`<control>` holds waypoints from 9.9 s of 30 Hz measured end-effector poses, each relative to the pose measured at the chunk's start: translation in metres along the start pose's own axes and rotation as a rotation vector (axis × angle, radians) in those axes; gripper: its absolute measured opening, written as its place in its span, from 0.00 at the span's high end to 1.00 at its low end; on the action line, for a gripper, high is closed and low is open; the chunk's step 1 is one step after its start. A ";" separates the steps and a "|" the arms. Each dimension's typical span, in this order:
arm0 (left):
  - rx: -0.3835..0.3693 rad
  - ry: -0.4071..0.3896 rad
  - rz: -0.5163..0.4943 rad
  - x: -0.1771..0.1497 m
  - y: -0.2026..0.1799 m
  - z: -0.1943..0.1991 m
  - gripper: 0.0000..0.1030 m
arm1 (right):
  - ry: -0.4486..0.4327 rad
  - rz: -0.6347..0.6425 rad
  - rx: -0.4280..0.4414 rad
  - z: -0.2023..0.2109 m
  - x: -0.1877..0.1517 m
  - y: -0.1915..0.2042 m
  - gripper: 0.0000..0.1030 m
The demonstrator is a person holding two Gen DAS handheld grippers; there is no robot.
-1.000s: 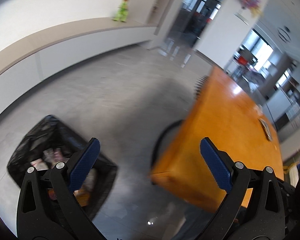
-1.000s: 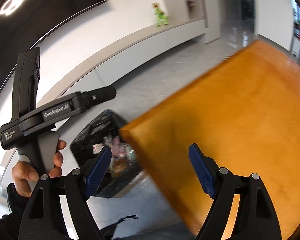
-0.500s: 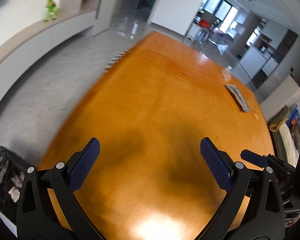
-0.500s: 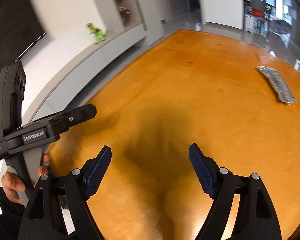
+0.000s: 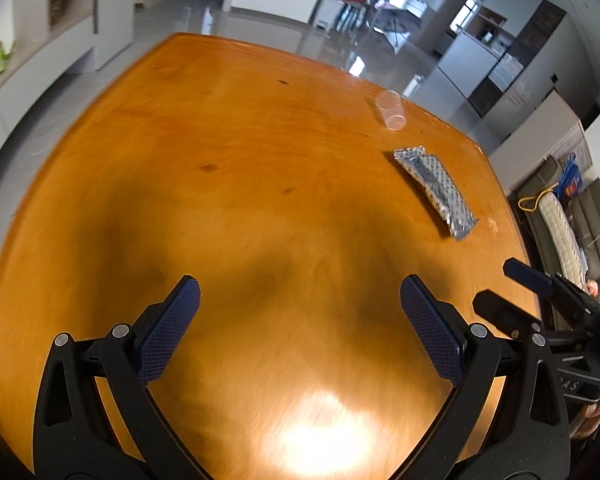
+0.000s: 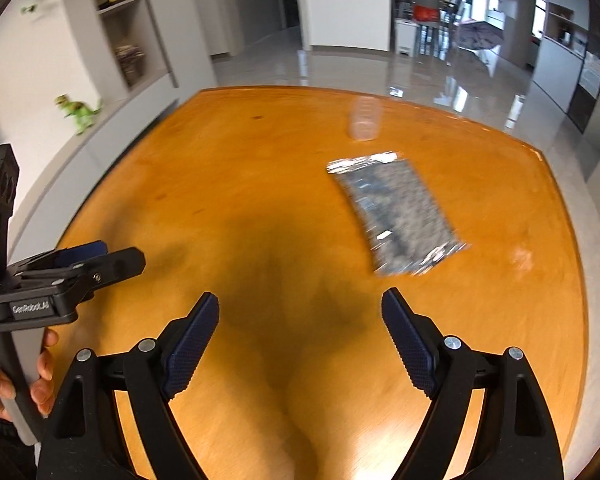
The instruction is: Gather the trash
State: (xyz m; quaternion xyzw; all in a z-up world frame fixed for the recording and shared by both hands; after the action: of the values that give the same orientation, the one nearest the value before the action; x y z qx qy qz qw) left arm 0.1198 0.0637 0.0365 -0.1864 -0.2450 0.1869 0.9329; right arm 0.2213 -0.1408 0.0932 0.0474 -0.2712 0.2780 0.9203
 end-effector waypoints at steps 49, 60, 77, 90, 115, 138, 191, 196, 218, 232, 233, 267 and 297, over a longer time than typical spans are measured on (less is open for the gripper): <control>0.063 0.012 -0.186 0.085 -0.102 -0.116 0.63 | 0.090 0.082 -0.036 -0.039 -0.003 -0.032 0.85; 0.017 -0.039 -0.226 0.019 -0.070 -0.019 0.63 | 0.036 0.062 -0.010 0.021 -0.042 0.024 0.85; -0.001 -0.145 -0.225 -0.085 0.011 0.098 0.63 | -0.053 0.121 0.088 0.095 -0.098 0.143 0.85; 0.021 -0.221 -0.112 -0.124 0.105 0.159 0.63 | -0.073 0.219 0.198 0.110 -0.120 0.250 0.85; 0.210 -0.403 0.207 -0.209 0.318 0.260 0.63 | -0.044 0.472 0.500 0.105 -0.123 0.451 0.85; 0.501 -0.537 0.629 -0.307 0.491 0.360 0.62 | 0.040 0.725 0.720 0.096 -0.121 0.631 0.85; 0.449 -0.547 0.396 -0.219 0.321 0.303 0.06 | -0.117 0.356 0.560 0.106 -0.093 0.432 0.19; 0.396 -0.509 0.315 -0.206 0.280 0.275 0.06 | -0.126 0.277 0.509 0.102 -0.099 0.381 0.19; 0.234 -0.328 -0.028 -0.155 0.095 0.128 0.06 | -0.107 -0.068 0.204 0.067 -0.140 0.180 0.19; 0.212 -0.296 -0.133 -0.130 0.029 0.057 0.06 | -0.093 -0.229 -0.062 0.042 -0.155 0.081 0.14; 0.217 -0.292 -0.134 -0.130 0.029 0.053 0.06 | -0.094 -0.232 -0.076 0.041 -0.155 0.075 0.13; 0.274 -0.144 -0.143 -0.127 0.019 0.014 0.06 | 0.011 -0.173 -0.216 0.029 -0.148 0.055 0.02; 0.274 -0.143 -0.143 -0.126 0.020 0.014 0.06 | 0.011 -0.173 -0.217 0.030 -0.148 0.055 0.02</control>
State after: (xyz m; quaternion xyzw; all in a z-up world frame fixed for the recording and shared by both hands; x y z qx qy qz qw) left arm 0.0055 0.0290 -0.0099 -0.0259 -0.2958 0.1645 0.9406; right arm 0.0739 -0.1733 0.0369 -0.0307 -0.2895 0.1669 0.9420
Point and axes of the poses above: each gripper's, at about its wrist camera, not at the fingertips, and z roughly against the way its jaws point, y to its left, x to its top, the point moved 2 cm from there along -z, roughly the way its jaws point, and after that the axes turned 15 degrees about z, right-handed, at the moved point
